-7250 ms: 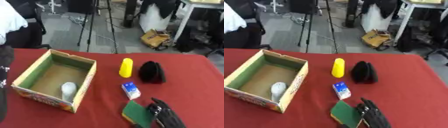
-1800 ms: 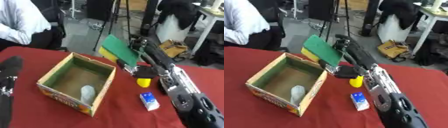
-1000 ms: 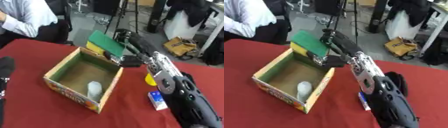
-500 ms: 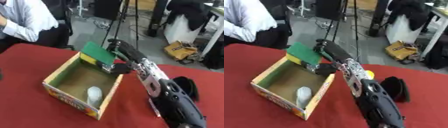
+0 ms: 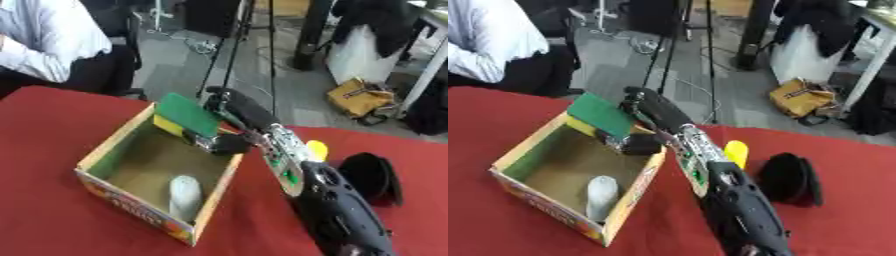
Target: Pick up objects on the table and place them in the box.
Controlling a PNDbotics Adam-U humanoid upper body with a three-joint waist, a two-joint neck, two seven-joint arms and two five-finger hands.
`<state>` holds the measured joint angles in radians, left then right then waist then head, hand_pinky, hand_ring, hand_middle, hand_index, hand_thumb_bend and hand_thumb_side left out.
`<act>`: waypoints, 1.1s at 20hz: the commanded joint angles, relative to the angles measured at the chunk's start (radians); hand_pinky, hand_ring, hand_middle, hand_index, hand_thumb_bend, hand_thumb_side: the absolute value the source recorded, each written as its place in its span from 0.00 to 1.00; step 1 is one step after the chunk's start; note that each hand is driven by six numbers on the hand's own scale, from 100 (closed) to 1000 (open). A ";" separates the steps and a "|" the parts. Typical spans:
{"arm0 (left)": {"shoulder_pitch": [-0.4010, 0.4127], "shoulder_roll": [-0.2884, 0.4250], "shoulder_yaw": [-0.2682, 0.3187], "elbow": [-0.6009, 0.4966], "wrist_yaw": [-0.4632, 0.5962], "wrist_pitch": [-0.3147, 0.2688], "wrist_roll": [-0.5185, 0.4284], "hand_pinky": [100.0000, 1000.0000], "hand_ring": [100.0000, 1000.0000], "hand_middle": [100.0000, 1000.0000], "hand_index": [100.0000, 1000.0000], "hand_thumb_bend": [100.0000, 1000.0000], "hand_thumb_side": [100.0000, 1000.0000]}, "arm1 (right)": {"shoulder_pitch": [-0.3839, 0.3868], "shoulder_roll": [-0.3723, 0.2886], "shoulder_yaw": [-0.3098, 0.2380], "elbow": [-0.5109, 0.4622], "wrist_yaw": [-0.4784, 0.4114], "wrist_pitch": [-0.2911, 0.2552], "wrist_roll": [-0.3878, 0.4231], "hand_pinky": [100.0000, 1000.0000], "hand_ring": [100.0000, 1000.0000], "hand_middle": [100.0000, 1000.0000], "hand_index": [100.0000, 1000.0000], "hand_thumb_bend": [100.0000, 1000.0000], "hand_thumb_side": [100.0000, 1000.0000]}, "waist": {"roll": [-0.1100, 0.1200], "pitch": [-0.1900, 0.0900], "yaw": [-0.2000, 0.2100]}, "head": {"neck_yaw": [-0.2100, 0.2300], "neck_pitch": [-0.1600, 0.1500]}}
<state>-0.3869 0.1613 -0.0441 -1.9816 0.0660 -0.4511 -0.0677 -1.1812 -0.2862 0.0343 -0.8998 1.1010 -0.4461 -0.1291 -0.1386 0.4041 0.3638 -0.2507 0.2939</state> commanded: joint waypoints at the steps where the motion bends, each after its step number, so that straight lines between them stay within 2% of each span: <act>1: -0.016 -0.001 -0.005 -0.018 0.008 -0.002 -0.008 1.00 0.95 0.87 0.81 0.00 0.87 | -0.032 -0.023 -0.011 0.011 0.015 -0.013 -0.032 0.95 0.94 0.46 0.59 0.17 0.93 | 0.010 -0.013 0.004 | -0.011 -0.022; 7: -0.017 -0.002 -0.003 -0.018 0.009 -0.001 -0.010 1.00 0.95 0.87 0.81 0.00 0.87 | -0.039 -0.022 -0.012 0.036 0.035 -0.040 -0.041 0.95 0.95 0.52 0.63 0.21 0.99 | 0.010 -0.006 0.005 | -0.010 -0.034; 8: -0.017 -0.002 -0.003 -0.018 0.009 -0.001 -0.010 1.00 0.95 0.87 0.81 0.00 0.87 | -0.040 -0.022 -0.012 0.037 0.035 -0.043 -0.039 0.96 0.97 0.61 0.70 0.30 1.00 | 0.010 -0.006 0.004 | -0.010 -0.035; 16: -0.019 -0.005 -0.001 -0.018 0.011 0.000 -0.010 1.00 0.94 0.87 0.81 0.00 0.87 | -0.048 -0.023 -0.012 0.037 0.008 -0.083 0.059 0.96 0.98 0.67 0.73 0.33 1.00 | 0.009 -0.011 -0.002 | -0.004 -0.048; 22: -0.019 -0.007 -0.002 -0.018 0.011 0.001 -0.011 1.00 0.94 0.87 0.81 0.00 0.87 | -0.050 -0.021 -0.017 0.030 -0.020 -0.089 0.082 0.96 0.98 0.69 0.76 0.36 1.00 | 0.008 -0.011 0.001 | -0.003 -0.049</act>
<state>-0.3932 0.1529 -0.0492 -1.9816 0.0729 -0.4500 -0.0771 -1.2049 -0.2862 0.0266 -0.8493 1.0945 -0.5340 -0.0535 -0.1392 0.4160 0.3641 -0.2539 0.2590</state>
